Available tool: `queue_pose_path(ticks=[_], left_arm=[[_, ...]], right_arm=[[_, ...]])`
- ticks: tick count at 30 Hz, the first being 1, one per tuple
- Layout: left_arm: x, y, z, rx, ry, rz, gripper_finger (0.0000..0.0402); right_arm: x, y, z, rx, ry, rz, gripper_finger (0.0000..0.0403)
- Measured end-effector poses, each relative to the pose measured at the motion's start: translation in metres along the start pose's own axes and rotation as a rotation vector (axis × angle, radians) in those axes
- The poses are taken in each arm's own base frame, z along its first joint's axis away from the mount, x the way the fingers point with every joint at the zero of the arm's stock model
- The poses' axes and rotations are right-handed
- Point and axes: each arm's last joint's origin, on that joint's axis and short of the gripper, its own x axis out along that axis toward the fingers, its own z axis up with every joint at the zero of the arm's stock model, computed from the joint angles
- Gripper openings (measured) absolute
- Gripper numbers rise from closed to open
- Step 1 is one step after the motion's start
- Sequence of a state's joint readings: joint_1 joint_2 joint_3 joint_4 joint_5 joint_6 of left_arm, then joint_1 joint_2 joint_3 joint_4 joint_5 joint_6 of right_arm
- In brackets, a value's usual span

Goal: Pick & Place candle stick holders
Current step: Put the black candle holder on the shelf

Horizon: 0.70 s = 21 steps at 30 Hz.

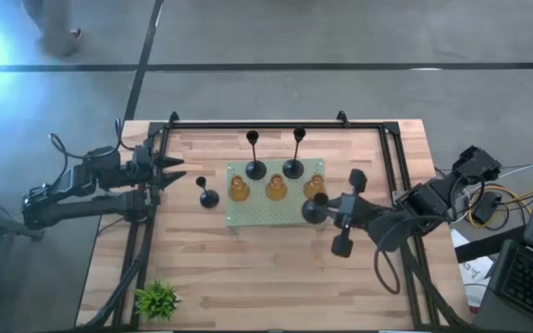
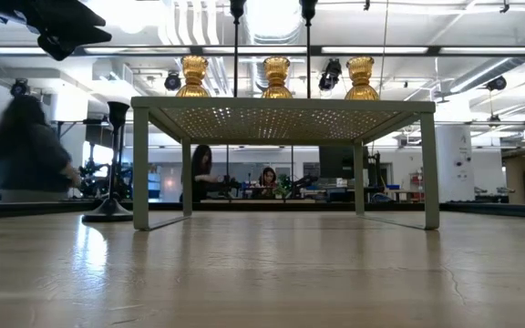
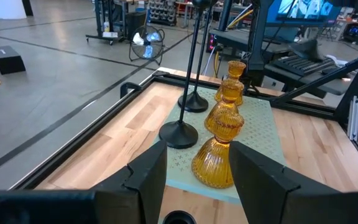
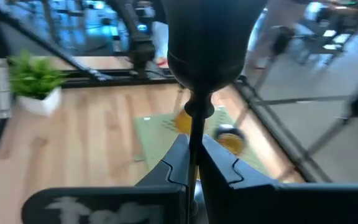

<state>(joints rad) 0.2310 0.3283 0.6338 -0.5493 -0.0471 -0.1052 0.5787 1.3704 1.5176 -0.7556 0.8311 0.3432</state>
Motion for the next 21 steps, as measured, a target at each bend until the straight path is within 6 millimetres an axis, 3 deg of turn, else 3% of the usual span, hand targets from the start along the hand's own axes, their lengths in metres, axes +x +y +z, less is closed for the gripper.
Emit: queue_pose_path(ticks=[10, 21], left_arm=[[0.0, 0.0, 0.0, -0.008, 0.0, 0.001, 0.0177], [0.0, 0.0, 0.0, -0.008, 0.003, 0.005, 0.0177]], right_arm=[[0.03, -0.005, -0.019, 0.005, -0.003, 0.135, 0.0011], [0.039, -0.031, -0.047, 0.065, -0.07, 0.192, 0.0011]])
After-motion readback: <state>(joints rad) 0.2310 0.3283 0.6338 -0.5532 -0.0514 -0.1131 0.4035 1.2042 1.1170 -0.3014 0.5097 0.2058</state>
